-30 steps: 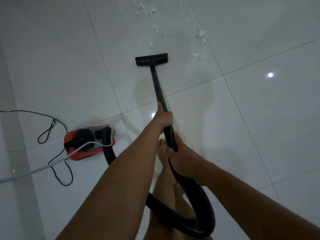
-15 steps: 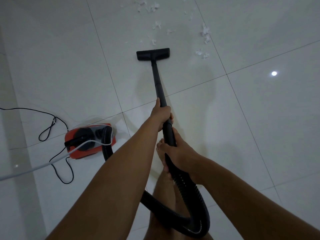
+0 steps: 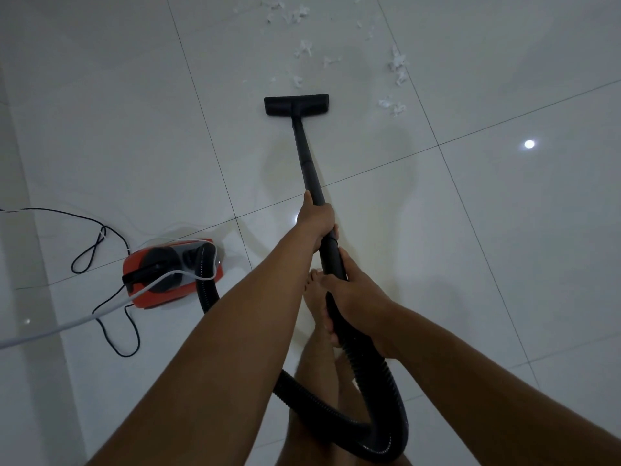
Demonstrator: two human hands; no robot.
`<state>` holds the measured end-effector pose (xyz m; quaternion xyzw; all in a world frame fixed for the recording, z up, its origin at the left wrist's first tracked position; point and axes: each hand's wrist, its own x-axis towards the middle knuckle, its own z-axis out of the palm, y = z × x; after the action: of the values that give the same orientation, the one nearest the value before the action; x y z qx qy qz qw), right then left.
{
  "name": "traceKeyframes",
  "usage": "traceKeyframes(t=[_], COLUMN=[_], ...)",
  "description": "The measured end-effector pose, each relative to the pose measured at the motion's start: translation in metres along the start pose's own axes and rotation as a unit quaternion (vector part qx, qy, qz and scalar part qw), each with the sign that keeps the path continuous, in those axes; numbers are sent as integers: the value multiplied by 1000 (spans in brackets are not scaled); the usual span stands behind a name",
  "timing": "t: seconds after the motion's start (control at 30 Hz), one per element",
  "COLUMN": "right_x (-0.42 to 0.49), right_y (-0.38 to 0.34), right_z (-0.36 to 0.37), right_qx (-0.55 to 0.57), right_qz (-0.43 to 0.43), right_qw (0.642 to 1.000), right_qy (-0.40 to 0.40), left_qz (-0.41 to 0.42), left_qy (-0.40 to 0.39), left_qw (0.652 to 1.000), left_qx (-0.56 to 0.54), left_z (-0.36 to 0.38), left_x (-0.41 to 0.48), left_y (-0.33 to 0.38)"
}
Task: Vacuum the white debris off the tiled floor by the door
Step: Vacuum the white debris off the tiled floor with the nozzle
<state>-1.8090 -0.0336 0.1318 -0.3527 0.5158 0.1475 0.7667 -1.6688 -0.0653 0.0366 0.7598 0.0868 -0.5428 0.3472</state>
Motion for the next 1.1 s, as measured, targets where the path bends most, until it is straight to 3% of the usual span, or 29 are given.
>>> traceKeyframes(t=[0.2, 0.6, 0.83, 1.1], right_x=[-1, 3, 8, -6], right_y=[-3, -6, -5, -6], right_z=[1, 7, 18, 20], right_qx=[-27, -88, -191, -236], right_qz=[-3, 15, -31, -52], right_qw=[1000, 996, 979, 968], right_qy=[-10, 5, 68, 67], left_qz=[26, 23, 24, 14], left_qy=[3, -3, -4, -9], left_qw=[996, 996, 996, 997], left_qx=[80, 81, 81, 79], left_z=[-2, -4, -8, -10], left_x=[-2, 3, 3, -7], left_y=[1, -1, 0, -1])
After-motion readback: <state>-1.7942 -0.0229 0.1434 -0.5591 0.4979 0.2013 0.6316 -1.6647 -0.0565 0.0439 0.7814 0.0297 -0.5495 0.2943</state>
